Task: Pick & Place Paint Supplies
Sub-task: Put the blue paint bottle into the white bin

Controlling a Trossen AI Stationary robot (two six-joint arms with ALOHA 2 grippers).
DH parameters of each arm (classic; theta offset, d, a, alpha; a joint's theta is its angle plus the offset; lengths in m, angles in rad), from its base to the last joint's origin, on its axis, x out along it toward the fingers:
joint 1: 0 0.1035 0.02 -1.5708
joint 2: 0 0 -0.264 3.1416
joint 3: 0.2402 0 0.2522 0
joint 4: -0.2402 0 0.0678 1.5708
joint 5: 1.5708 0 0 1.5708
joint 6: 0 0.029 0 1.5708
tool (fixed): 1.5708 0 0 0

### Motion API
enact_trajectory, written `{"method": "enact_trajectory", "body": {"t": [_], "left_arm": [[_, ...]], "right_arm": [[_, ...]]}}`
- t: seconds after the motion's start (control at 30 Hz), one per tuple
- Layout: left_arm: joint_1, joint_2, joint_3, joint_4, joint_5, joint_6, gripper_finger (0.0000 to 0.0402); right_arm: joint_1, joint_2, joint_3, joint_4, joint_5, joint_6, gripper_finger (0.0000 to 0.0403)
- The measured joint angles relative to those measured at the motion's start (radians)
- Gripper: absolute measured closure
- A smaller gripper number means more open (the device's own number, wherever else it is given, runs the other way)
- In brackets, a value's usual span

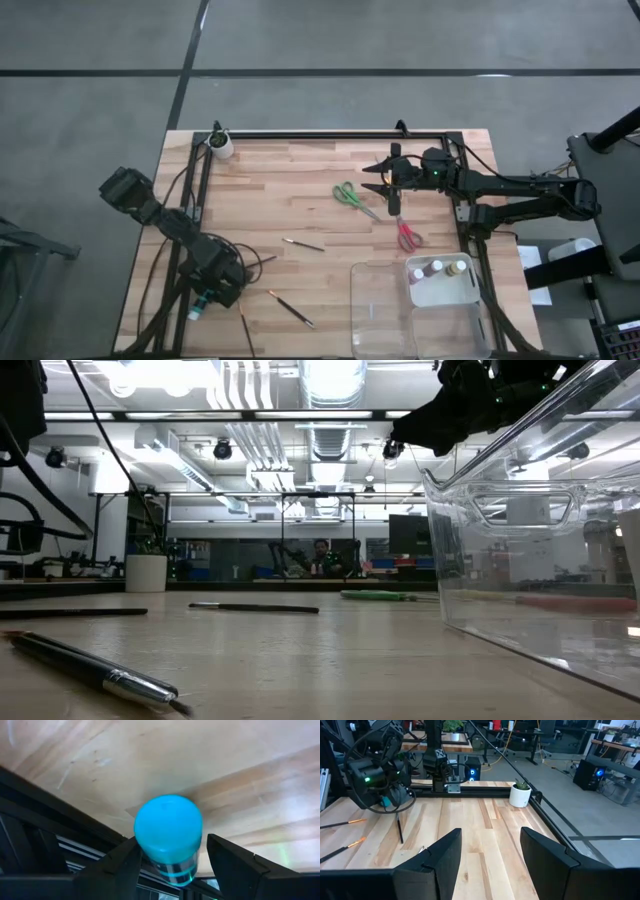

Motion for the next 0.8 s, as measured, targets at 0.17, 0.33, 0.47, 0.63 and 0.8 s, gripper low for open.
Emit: {"method": "enact_trajectory", "body": {"t": [0.17, 0.33, 0.47, 0.63, 0.8], "left_arm": [[0.0, 0.002, 0.0, 0.0, -0.004, 0.0, 0.0179], [0.0, 0.002, 0.0, 0.0, -0.007, 0.0, 0.0179], [0.0, 0.002, 0.0, 0.0, -0.007, 0.0, 0.0179], [0.0, 0.002, 0.0, 0.005, -0.007, -0.004, 0.0179], [0.0, 0.002, 0.0, 0.026, -0.007, -0.015, 0.0179]], "right_arm": [[0.0, 0.0, 0.0, 0.0, 0.0, 0.0, 0.0202], [0.0, 0.0, 0.0, 0.0, 0.0, 0.0, 0.0202], [0.0, 0.0, 0.0, 0.0, 0.0, 0.0, 0.0202], [0.0, 0.0, 0.0, 0.0, 0.0, 0.0, 0.0202], [0.0, 0.0, 0.0, 0.0, 0.0, 0.0, 0.0202]]}}
